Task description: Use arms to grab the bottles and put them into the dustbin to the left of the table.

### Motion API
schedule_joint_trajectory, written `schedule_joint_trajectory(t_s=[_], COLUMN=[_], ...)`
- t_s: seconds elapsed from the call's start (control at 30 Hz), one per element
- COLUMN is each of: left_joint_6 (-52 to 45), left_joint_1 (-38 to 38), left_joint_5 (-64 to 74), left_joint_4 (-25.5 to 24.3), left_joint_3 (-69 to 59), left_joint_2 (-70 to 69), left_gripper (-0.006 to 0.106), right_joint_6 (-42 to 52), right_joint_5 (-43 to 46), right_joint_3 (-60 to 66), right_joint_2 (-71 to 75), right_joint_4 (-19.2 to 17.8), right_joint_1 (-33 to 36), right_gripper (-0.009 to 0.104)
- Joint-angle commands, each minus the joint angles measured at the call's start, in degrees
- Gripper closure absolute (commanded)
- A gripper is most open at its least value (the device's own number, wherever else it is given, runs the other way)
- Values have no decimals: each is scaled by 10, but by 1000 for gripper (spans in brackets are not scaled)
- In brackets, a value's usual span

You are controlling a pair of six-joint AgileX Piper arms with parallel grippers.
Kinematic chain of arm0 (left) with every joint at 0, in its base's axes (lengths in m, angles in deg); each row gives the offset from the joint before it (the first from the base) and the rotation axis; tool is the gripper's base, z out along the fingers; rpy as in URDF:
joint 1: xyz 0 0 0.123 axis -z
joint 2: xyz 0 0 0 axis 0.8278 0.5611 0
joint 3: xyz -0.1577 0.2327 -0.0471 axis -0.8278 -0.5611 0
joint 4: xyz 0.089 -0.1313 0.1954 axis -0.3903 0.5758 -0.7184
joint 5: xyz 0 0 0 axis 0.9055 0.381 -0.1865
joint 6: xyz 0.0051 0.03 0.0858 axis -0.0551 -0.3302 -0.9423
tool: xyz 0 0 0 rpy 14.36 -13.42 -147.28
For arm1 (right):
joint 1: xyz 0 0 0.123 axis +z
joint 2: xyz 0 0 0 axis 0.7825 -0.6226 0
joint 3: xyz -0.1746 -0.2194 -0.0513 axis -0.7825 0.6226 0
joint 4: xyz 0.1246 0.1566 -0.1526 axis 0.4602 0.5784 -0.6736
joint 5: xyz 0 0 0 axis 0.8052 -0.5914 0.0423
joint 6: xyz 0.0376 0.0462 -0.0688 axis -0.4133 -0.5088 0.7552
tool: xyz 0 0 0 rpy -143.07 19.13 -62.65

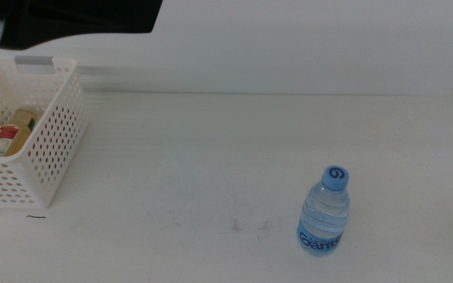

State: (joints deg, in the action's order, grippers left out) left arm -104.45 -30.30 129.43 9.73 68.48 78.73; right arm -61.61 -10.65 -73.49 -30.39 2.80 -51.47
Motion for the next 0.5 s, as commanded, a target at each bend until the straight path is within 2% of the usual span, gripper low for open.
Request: schedule_joint_trajectory(t_s=[0.0, 0.1, 0.23, 0.33, 0.4, 0.47], left_joint_6=[5, 5, 5, 5, 5, 5], left_joint_1=[2, 2, 2, 2, 2, 2], left_joint_5=[-9, -9, -9, -9, -9, -9], left_joint_4=[0, -1, -2, -2, -2, -2], left_joint_3=[-1, -1, -1, -1, -1, -1], left_joint_2=[-2, -2, -2, -2, -2, -2], left_gripper=[7, 7, 7, 7, 7, 7], right_joint_6=[2, 2, 2, 22, 42, 42], right_joint_5=[11, 11, 6, 5, 41, 133], right_joint_3=[-41, -69, -74, -74, -58, -14], right_joint_2=[-55, -107, -136, -139, -139, -140], right_joint_4=[-8, -8, -8, -22, -26, -23], right_joint_1=[13, 58, 159, 243, 281, 305], right_gripper=[5, 5, 5, 5, 5, 5])
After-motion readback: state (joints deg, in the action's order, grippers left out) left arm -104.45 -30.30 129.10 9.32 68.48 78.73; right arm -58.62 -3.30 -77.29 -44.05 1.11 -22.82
